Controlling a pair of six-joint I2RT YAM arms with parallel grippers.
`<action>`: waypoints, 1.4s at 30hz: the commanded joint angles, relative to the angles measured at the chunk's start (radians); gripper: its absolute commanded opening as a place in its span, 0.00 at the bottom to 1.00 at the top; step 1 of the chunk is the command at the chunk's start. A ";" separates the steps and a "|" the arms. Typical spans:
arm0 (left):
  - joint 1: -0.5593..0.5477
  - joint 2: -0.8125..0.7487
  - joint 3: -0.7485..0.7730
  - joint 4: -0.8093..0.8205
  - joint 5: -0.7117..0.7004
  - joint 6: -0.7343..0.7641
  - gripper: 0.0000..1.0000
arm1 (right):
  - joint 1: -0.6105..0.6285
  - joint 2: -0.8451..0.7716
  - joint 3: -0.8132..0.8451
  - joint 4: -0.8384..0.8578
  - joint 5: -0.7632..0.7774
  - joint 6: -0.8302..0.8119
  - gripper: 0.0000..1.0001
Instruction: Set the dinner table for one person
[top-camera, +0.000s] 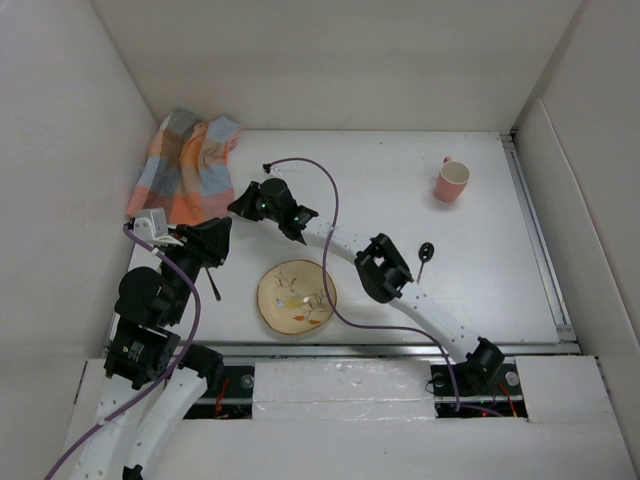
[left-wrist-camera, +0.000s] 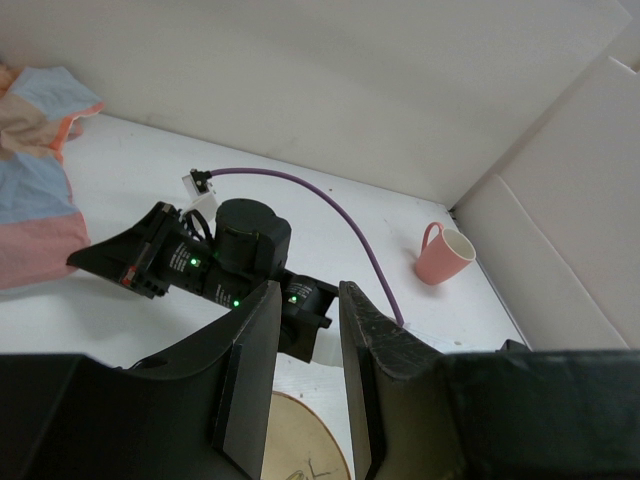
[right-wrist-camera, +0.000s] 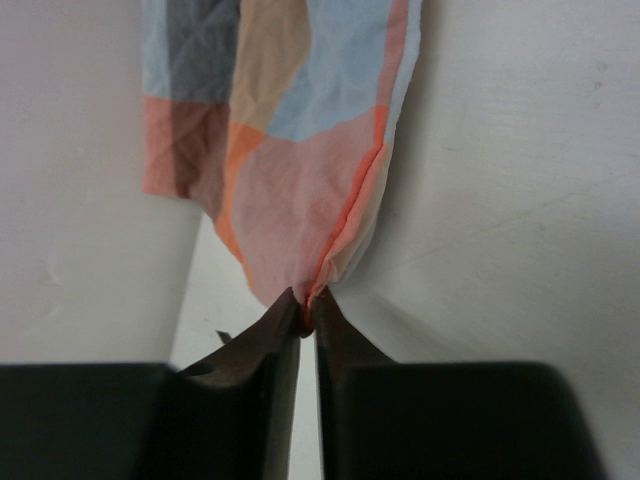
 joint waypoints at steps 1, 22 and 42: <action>-0.006 0.006 -0.001 0.025 -0.013 0.006 0.27 | -0.007 -0.109 -0.126 0.169 0.017 -0.018 0.09; -0.006 0.410 0.034 -0.004 -0.001 -0.141 0.28 | -0.477 -0.970 -1.273 0.484 0.145 -0.340 0.00; -0.006 0.961 -0.173 0.278 -0.117 -0.360 0.45 | -0.570 -1.059 -1.522 0.616 -0.027 -0.358 0.00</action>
